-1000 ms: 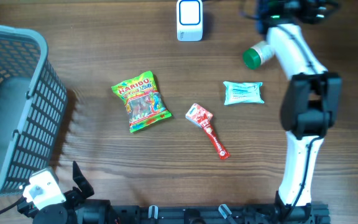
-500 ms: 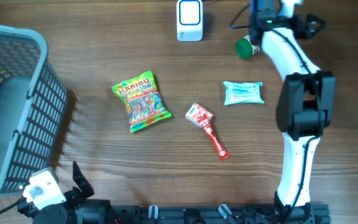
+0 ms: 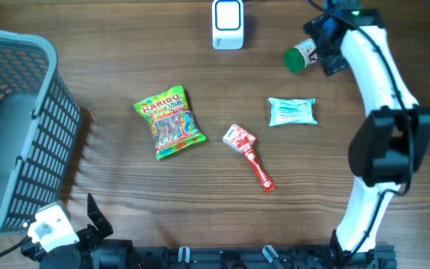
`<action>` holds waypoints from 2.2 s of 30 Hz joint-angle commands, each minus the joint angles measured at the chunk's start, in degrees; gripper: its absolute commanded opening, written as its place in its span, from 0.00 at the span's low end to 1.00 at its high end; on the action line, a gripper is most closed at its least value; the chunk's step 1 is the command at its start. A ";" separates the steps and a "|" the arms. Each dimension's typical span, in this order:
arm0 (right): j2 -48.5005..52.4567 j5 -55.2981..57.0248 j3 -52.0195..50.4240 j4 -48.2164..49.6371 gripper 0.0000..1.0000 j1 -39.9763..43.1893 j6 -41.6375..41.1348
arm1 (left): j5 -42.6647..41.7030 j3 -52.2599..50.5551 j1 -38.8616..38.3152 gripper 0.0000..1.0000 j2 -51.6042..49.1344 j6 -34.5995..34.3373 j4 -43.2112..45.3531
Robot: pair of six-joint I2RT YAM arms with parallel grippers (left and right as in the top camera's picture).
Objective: Scan the item barcode
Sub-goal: 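Carry the jar past the scanner and set it at the right edge, then reach the right gripper to the mint-green wipes pack and grasp it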
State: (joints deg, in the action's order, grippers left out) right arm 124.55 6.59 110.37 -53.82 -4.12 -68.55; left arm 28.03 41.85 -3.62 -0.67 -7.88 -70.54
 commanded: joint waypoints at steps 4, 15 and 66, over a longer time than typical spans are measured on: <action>9.90 -8.33 -0.24 5.55 0.95 -0.59 -7.89 | 0.02 0.02 0.37 1.00 0.39 -0.26 0.15; 12.92 0.00 -0.11 6.32 0.50 1.57 3.34 | 0.02 0.02 0.37 1.00 0.39 -0.26 0.15; -1.27 4.48 -3.02 -16.09 1.00 -14.01 -7.02 | 0.02 0.02 0.37 1.00 0.39 -0.26 0.15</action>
State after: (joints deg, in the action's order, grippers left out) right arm 120.27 12.67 108.88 -70.48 -16.05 -68.90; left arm 28.03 41.82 -3.62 -0.67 -7.88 -70.57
